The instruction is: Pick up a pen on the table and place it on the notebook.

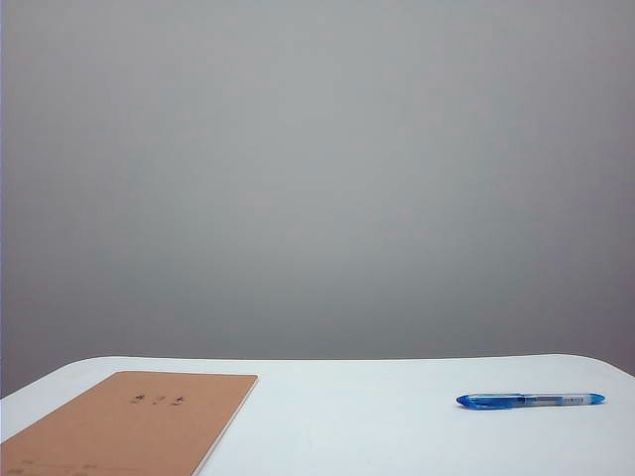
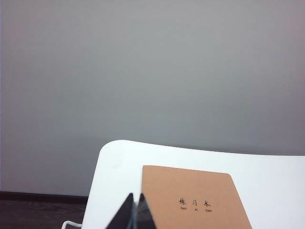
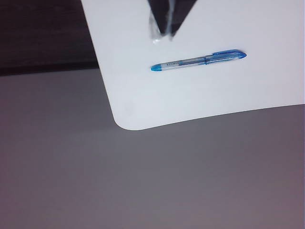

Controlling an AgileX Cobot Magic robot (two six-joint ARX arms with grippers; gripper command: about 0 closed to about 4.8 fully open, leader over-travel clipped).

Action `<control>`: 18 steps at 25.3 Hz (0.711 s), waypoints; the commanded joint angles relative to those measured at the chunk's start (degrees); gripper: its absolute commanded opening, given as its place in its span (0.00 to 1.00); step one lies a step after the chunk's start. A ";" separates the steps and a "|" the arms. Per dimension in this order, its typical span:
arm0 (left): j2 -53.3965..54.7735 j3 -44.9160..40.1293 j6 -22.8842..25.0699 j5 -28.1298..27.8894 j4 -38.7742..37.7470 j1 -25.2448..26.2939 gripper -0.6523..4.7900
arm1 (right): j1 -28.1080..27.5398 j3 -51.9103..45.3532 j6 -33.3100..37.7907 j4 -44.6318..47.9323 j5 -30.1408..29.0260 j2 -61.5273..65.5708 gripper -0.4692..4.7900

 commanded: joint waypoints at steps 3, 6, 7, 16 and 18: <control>0.11 0.24 -6.29 -1.22 -1.46 0.02 0.11 | -0.02 -0.35 -0.24 0.15 0.66 0.04 0.08; 0.11 0.26 -6.38 -0.85 -0.52 0.00 0.11 | -0.02 -0.35 0.20 0.22 0.63 0.04 0.08; 0.11 0.26 -6.40 -0.87 -0.33 0.00 0.11 | -0.02 -0.35 0.68 0.26 0.63 0.04 0.08; 2.08 5.68 -17.09 0.70 -0.70 0.00 0.11 | 0.02 1.42 3.76 4.68 -1.44 0.04 0.08; 4.74 8.68 -17.11 2.12 -1.05 0.00 0.11 | -0.04 2.71 3.85 5.16 -0.79 0.11 0.08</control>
